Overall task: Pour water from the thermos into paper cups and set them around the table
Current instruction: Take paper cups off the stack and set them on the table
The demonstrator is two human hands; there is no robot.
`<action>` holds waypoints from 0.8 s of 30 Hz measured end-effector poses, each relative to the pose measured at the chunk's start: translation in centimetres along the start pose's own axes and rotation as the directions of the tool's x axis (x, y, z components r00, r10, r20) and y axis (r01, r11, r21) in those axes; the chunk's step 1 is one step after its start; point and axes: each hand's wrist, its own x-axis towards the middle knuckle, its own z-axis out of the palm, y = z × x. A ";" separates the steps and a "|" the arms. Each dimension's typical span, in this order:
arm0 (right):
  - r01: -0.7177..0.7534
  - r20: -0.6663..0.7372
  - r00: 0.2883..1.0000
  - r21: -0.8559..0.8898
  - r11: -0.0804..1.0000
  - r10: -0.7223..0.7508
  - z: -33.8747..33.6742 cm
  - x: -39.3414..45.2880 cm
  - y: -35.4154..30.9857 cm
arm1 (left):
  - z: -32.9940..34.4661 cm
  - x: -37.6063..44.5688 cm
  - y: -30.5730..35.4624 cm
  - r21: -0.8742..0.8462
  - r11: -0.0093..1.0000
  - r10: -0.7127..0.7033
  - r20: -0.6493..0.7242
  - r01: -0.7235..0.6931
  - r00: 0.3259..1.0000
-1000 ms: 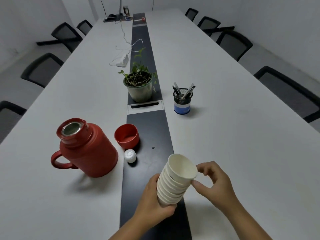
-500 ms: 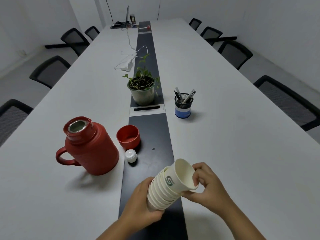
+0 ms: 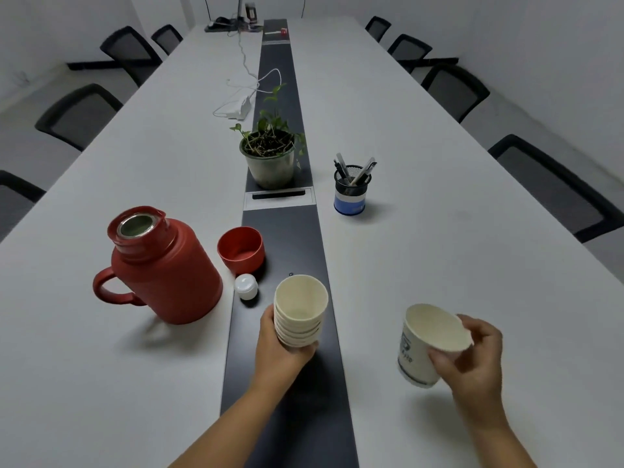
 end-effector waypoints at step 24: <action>-0.273 0.019 0.950 -0.428 0.862 0.310 1.8 -9.0 4.9 | -3.6 -3.1 -4.7 0.391 0.920 -0.076 0.120 0.023 0.990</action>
